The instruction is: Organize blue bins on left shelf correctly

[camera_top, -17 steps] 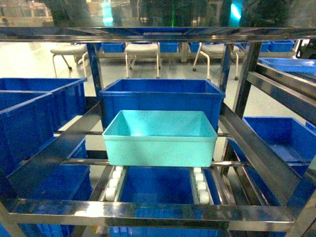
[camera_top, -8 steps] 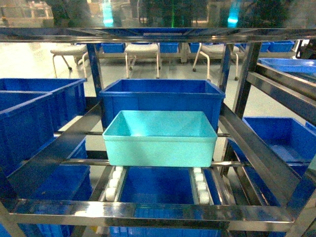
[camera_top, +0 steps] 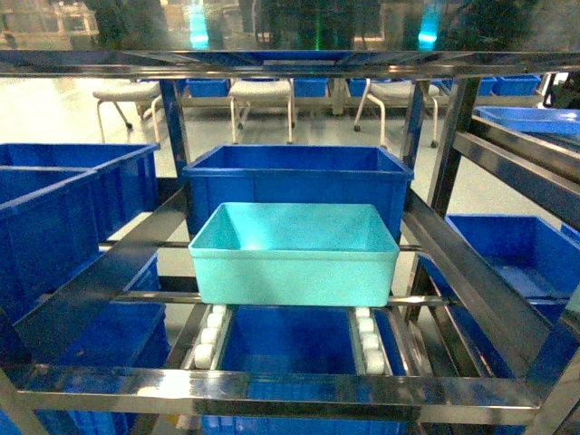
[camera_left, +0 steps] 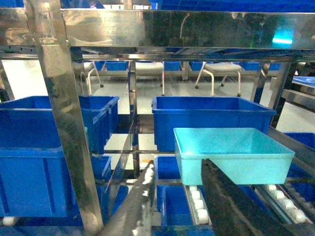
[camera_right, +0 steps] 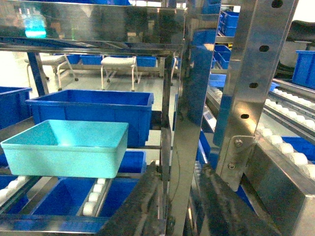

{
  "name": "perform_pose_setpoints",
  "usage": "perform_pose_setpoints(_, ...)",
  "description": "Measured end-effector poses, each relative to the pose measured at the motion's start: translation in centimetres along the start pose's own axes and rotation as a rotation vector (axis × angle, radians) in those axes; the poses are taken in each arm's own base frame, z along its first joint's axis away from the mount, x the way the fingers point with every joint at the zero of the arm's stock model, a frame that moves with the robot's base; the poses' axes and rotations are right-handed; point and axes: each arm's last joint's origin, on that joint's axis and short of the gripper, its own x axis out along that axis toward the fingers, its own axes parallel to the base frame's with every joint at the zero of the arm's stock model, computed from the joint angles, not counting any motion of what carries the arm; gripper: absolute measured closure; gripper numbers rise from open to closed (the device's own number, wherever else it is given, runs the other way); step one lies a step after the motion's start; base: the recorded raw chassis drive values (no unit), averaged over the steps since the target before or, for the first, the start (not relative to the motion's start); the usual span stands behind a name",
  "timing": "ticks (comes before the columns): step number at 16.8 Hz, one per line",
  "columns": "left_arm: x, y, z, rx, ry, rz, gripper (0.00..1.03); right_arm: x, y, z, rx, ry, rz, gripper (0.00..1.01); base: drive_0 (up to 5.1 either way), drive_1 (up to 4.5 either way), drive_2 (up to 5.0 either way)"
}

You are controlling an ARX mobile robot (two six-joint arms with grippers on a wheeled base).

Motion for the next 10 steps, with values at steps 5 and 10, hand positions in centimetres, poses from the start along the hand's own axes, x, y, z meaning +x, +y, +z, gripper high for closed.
perform_pose_setpoints(5, 0.0, 0.0, 0.01, 0.0, 0.0, 0.0, 0.11, 0.0, 0.0, 0.0, 0.0, 0.0, 0.0, 0.13, 0.0, 0.0, 0.0)
perform_pose_setpoints(10, 0.0, 0.0, 0.0, 0.001, 0.0, 0.0, 0.05, 0.0, 0.0, 0.0, 0.0, 0.0, 0.0, 0.03, 0.0, 0.0, 0.0)
